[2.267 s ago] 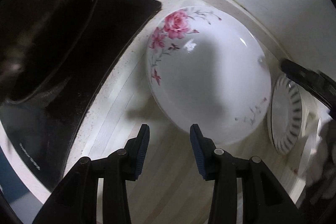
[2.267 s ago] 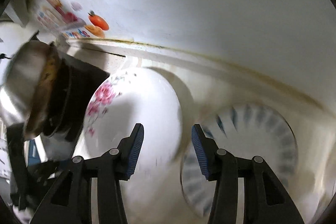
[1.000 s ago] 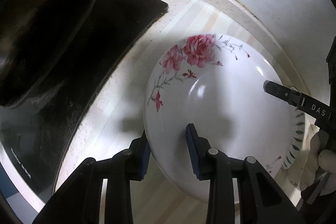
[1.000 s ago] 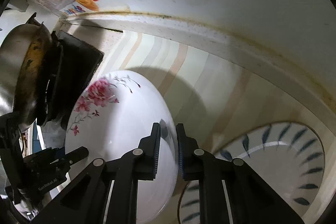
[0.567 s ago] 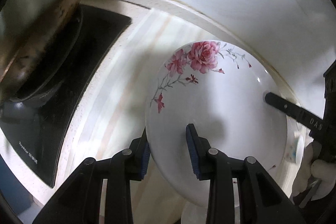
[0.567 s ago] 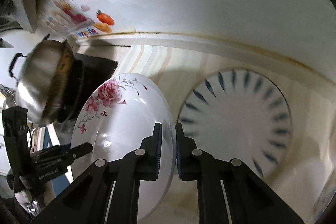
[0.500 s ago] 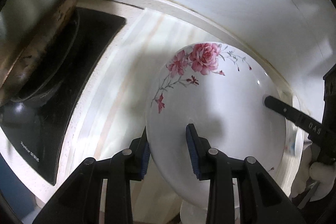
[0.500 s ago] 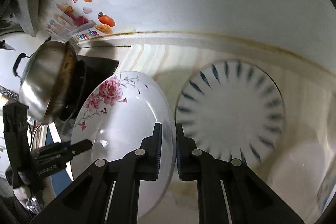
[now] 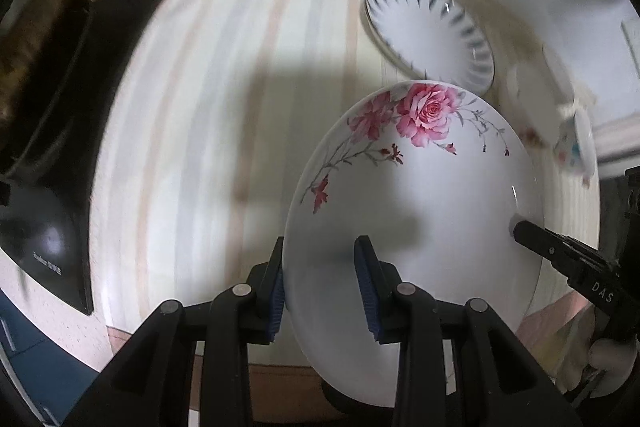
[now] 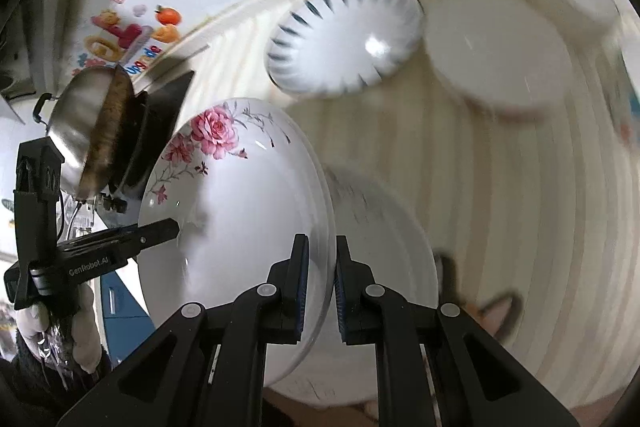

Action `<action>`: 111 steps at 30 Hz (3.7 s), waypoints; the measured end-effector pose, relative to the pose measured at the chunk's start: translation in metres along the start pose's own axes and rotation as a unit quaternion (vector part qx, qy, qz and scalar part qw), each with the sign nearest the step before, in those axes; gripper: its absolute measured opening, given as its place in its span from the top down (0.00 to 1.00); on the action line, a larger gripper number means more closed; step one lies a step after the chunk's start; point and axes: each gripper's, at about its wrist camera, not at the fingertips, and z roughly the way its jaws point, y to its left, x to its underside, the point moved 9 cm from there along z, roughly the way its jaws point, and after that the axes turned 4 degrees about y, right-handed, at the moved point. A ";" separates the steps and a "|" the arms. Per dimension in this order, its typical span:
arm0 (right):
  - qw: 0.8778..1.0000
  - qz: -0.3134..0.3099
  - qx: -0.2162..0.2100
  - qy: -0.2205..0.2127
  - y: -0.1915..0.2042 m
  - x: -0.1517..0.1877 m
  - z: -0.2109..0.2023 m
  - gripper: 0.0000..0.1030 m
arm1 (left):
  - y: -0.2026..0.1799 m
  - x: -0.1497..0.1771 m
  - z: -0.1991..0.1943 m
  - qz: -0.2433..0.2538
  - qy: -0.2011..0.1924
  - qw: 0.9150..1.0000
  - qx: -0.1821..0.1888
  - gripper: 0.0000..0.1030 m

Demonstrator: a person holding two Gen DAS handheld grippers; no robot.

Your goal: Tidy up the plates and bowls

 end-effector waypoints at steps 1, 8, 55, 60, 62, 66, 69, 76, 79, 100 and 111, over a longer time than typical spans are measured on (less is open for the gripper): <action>1.000 0.009 -0.001 0.005 -0.006 0.009 0.005 0.87 | -0.002 0.004 0.005 0.004 0.007 1.000 -0.003 0.71; 0.999 0.040 -0.009 0.012 -0.028 0.035 0.021 0.87 | -0.005 0.015 0.027 0.022 0.031 0.999 -0.020 0.71; 0.989 0.121 0.016 0.085 -0.052 0.041 0.008 0.83 | -0.029 0.006 0.081 0.059 0.086 0.994 -0.037 0.71; 0.987 0.120 0.026 0.099 -0.050 0.041 0.006 0.82 | -0.027 0.005 0.082 0.059 0.088 0.994 -0.036 0.71; 0.987 0.118 0.032 0.104 -0.051 0.041 0.004 0.82 | -0.026 0.004 0.081 0.061 0.090 0.993 -0.037 0.71; 0.986 0.121 0.032 0.110 -0.053 0.038 -0.003 0.82 | -0.026 -0.001 0.072 0.061 0.083 0.994 -0.043 0.71; 0.988 0.121 0.028 0.087 -0.051 0.019 -0.021 0.82 | -0.026 -0.020 0.050 0.063 0.052 0.995 -0.050 0.71; 0.996 0.077 0.035 -0.029 -0.033 -0.095 -0.071 0.60 | -0.034 -0.123 0.008 0.036 -0.017 0.999 -0.028 0.68; 0.996 0.066 0.035 -0.053 -0.032 -0.150 -0.068 0.58 | -0.035 -0.165 0.015 0.015 -0.022 1.000 -0.015 0.68; 0.991 0.013 0.123 0.044 -0.068 -0.253 0.054 0.84 | -0.040 -0.228 0.108 0.016 0.030 0.999 -0.003 0.84; 0.995 0.008 0.092 0.029 -0.053 -0.239 0.031 0.87 | -0.038 -0.228 0.077 0.018 0.005 1.000 -0.004 0.84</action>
